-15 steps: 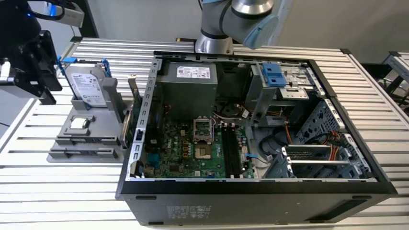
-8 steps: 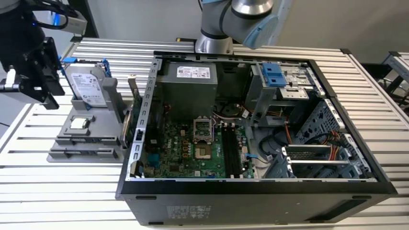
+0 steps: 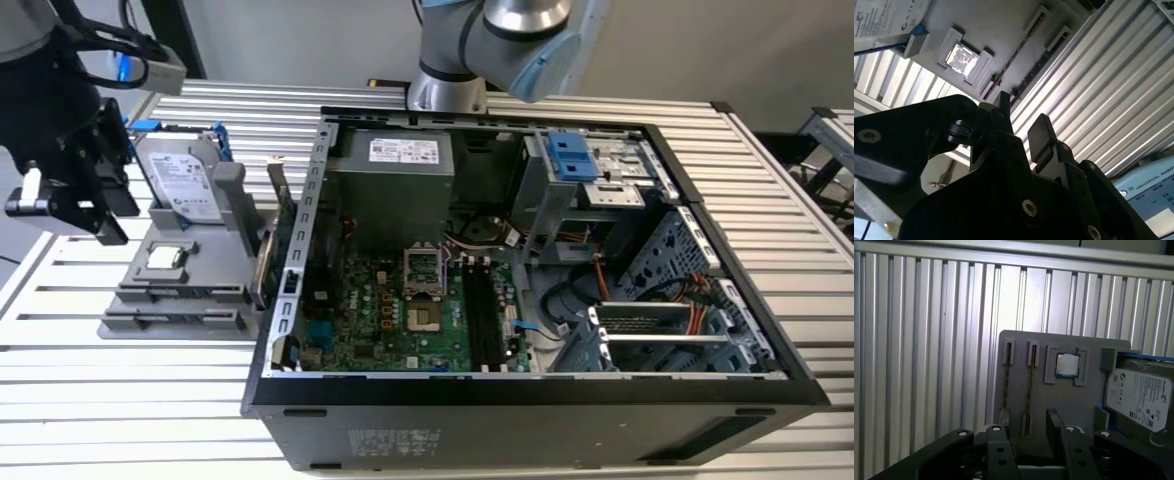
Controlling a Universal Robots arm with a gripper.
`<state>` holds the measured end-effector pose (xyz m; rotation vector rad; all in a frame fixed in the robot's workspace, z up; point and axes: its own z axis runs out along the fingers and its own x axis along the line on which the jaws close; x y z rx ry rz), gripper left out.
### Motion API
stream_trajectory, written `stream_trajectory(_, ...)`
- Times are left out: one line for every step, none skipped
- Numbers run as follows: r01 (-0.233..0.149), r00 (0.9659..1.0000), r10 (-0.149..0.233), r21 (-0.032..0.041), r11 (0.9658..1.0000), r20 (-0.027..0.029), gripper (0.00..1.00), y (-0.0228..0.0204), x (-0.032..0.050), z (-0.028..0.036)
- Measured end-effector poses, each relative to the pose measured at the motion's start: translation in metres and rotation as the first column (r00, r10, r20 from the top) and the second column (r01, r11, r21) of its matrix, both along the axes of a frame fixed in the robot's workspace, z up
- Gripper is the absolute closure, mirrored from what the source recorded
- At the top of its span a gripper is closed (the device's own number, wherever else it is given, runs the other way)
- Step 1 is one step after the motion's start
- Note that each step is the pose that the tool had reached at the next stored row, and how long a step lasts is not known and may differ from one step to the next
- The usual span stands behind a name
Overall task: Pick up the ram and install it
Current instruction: 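Pick up the ram and move it above insertion slot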
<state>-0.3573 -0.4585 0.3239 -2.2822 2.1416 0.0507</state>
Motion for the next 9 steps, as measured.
stream_trajectory(0.000,1.0000,0.000,0.0000,1.0000,0.0000,0.00,-0.0014,0.0001,-0.0018)
stream_trajectory(0.001,1.0000,-0.001,0.0000,1.0000,0.0001,0.00,-0.0029,0.0003,-0.0036)
stream_trajectory(0.001,1.0000,-0.001,0.0000,1.0000,0.0001,0.00,-0.0042,0.0004,-0.0054)
stream_trajectory(0.002,1.0000,-0.002,0.0000,1.0000,0.0000,0.00,-0.0052,0.0005,-0.0072)
stream_trajectory(0.002,1.0000,-0.002,0.0000,1.0000,0.0000,0.00,-0.0059,0.0006,-0.0090)
stream_trajectory(0.003,1.0000,-0.003,-0.0001,1.0000,-0.0001,0.00,-0.0062,0.0008,-0.0107)
stream_trajectory(0.004,1.0000,-0.004,-0.0001,1.0000,-0.0001,0.00,-0.0062,0.0010,-0.0127)
stream_trajectory(0.005,1.0000,-0.005,-0.0001,1.0000,-0.0001,0.00,-0.0063,0.0012,-0.0146)
stream_trajectory(0.007,1.0000,-0.007,0.0000,1.0000,0.0000,0.00,-0.0063,0.0015,-0.0164)
